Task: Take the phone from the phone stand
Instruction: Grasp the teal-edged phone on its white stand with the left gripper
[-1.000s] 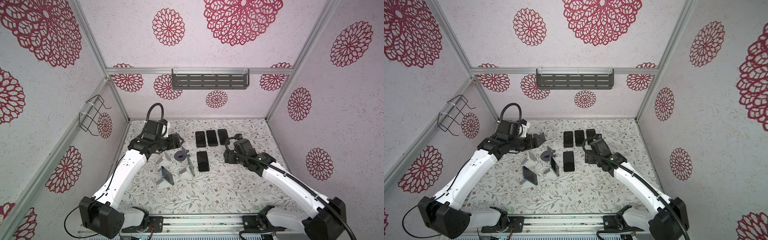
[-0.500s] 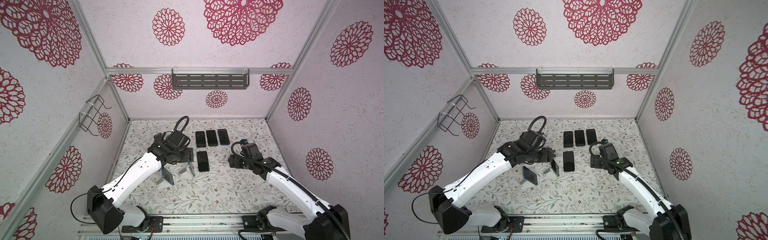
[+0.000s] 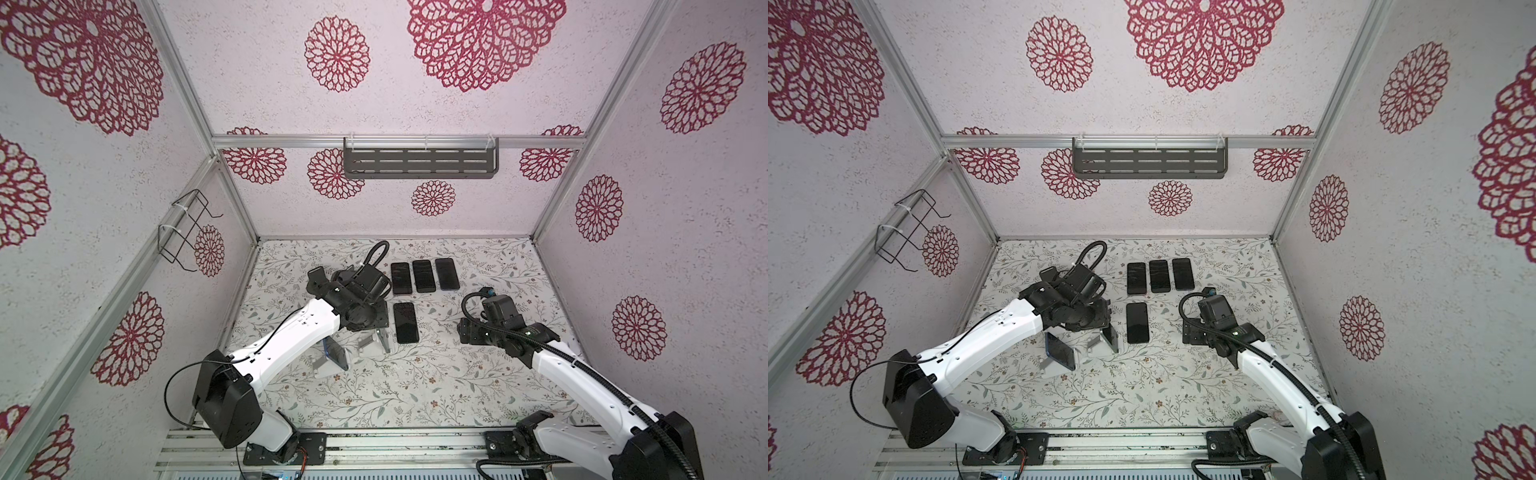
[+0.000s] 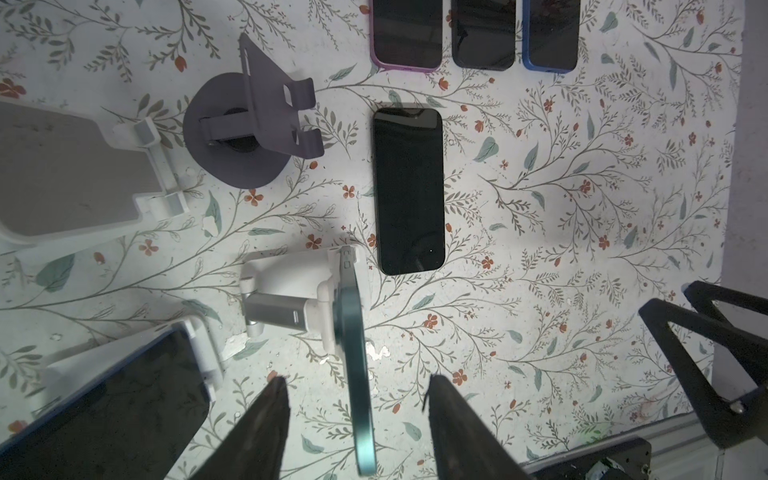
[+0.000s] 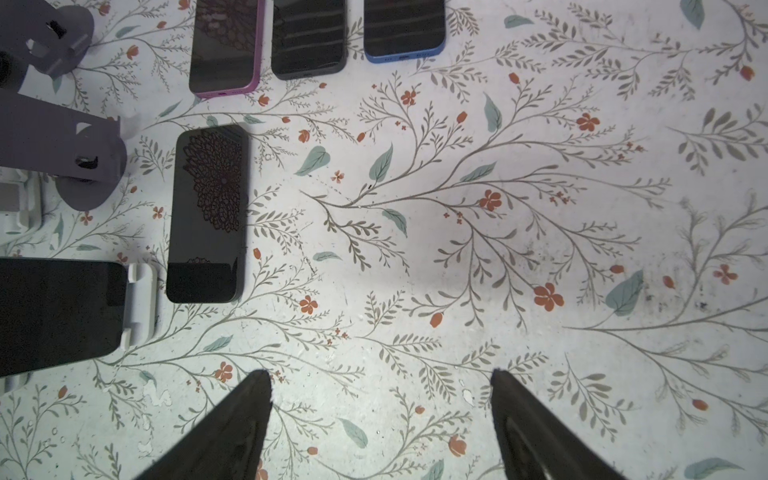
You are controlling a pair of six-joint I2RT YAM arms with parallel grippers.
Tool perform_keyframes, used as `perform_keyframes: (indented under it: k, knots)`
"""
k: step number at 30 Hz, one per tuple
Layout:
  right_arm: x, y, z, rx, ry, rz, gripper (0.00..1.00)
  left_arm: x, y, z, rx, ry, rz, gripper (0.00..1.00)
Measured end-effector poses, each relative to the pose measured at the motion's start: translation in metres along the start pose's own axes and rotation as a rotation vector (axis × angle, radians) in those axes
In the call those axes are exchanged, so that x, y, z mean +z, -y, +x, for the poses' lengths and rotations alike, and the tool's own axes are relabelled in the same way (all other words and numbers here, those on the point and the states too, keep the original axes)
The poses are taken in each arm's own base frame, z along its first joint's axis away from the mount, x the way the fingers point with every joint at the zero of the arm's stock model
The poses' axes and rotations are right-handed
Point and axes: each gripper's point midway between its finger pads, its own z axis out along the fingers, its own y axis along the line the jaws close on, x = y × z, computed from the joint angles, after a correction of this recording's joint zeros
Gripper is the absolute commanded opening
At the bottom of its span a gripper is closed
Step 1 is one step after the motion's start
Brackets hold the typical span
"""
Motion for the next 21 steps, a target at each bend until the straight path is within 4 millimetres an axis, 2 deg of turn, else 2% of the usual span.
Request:
perform_keyframes:
  k: [10,21]
  knots:
    - [0.001,0.004,0.003,-0.008,0.001,0.012,0.84,0.013,-0.002,0.007,-0.021,-0.036,-0.013,0.34]
    - [0.001,0.001,-0.001,-0.016,0.014,0.001,0.84,0.015,-0.003,0.008,-0.016,-0.039,-0.016,0.17]
